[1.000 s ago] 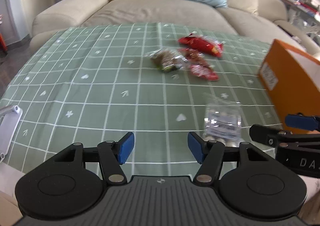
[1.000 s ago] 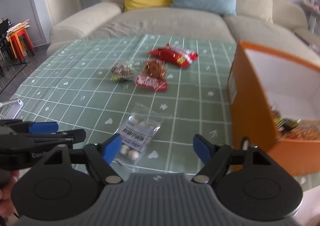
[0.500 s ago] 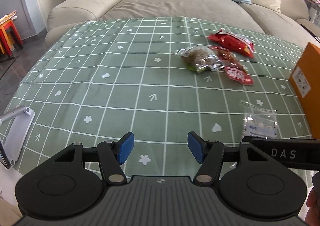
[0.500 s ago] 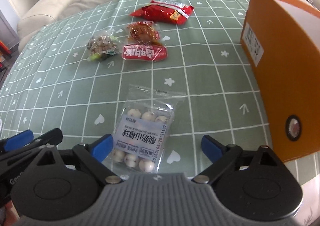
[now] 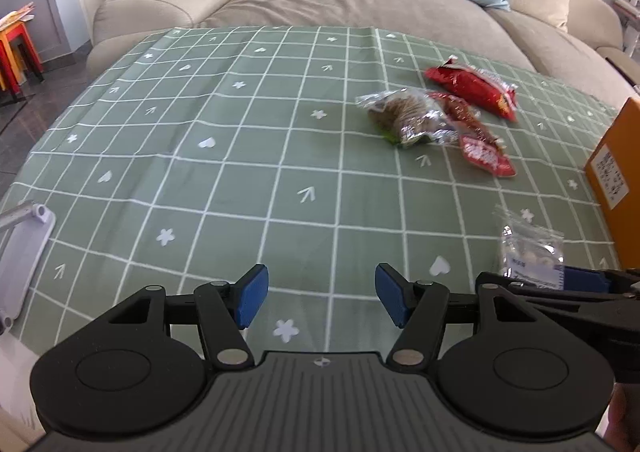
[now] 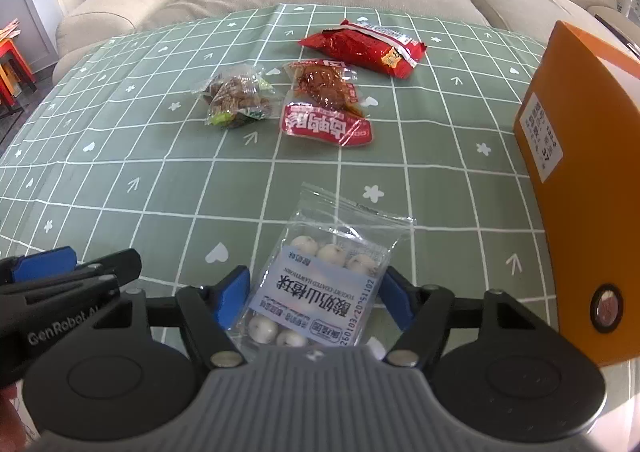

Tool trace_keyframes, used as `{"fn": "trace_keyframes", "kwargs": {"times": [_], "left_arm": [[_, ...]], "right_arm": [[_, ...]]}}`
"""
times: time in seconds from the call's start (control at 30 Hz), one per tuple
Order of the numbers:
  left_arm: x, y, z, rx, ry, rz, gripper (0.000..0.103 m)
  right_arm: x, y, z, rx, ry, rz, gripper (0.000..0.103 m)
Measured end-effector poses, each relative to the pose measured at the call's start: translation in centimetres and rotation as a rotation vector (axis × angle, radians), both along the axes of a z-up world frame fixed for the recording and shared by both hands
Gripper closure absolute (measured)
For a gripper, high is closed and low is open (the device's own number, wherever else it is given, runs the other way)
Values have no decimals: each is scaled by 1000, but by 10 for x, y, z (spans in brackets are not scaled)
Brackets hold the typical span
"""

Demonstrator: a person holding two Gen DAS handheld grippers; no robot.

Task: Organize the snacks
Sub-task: 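Grasp the clear bag of white balls with the right gripper while the left gripper grasps the clear nut bag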

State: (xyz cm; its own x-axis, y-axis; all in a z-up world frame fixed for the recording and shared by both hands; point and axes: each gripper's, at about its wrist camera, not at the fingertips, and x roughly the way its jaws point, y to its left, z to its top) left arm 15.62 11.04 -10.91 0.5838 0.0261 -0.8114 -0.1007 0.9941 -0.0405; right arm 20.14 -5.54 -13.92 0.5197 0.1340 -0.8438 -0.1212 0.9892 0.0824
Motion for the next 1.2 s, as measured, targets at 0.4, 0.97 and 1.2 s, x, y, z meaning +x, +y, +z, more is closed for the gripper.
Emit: {"fn": "trace_keyframes", "kwargs": {"times": [0.4,0.97,1.2], "left_arm": [[39,-8,17,-135,-111,-34,31],[136,-17,-5,-299,-44,141,23],[143,-20,-12,-295,-27,150,24]], "right_arm": [[41,-30,12,-55,-62,-17,40],[110,-21,21,-61,-134,79,42],[112,-18,9,-69,-113,76,42]]}}
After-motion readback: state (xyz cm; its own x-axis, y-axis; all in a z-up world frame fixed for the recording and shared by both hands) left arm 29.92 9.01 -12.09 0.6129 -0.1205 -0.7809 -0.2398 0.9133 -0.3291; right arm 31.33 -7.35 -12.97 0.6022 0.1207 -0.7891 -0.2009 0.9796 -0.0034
